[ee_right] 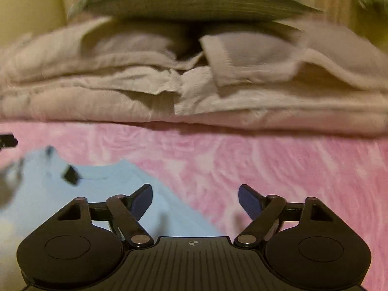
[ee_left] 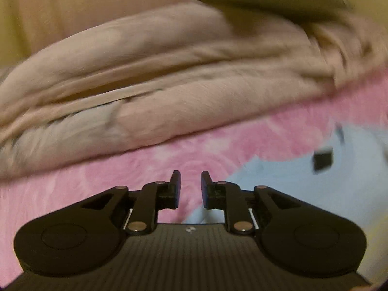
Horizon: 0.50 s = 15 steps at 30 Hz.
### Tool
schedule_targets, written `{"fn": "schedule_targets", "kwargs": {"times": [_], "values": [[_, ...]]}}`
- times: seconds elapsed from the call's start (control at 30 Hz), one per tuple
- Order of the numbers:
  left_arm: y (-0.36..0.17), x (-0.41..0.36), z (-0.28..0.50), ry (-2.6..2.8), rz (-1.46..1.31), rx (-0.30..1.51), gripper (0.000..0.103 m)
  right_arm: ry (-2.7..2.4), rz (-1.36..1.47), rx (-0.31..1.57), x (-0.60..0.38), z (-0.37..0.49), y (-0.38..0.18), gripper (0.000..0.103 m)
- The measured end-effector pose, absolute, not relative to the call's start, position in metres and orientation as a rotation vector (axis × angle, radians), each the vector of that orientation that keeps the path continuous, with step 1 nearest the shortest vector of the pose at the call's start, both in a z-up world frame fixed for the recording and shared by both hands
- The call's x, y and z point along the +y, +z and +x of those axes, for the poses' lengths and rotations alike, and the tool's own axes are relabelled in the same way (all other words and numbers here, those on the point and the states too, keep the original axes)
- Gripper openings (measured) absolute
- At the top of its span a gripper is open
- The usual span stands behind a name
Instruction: Fold clothes
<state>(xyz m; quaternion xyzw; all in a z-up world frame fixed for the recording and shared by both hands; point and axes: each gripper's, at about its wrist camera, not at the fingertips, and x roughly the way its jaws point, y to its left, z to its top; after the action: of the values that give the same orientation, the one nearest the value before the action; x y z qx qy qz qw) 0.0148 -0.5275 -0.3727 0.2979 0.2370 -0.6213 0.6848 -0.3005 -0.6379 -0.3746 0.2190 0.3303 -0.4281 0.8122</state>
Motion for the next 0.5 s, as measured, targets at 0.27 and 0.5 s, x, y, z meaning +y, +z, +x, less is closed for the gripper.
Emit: {"fn": "schedule_targets", "kwargs": {"times": [0.27, 0.5], "values": [[-0.370, -0.371, -0.049, -1.569, 0.744, 0.822, 0.007, -0.728, 0.567, 0.879, -0.469, -0.330, -0.388, 0.044], [-0.384, -0.195, -0.075, -1.452, 0.865, 0.971, 0.007, -0.792, 0.536, 1.107, -0.331, -0.399, -0.405, 0.044]]}}
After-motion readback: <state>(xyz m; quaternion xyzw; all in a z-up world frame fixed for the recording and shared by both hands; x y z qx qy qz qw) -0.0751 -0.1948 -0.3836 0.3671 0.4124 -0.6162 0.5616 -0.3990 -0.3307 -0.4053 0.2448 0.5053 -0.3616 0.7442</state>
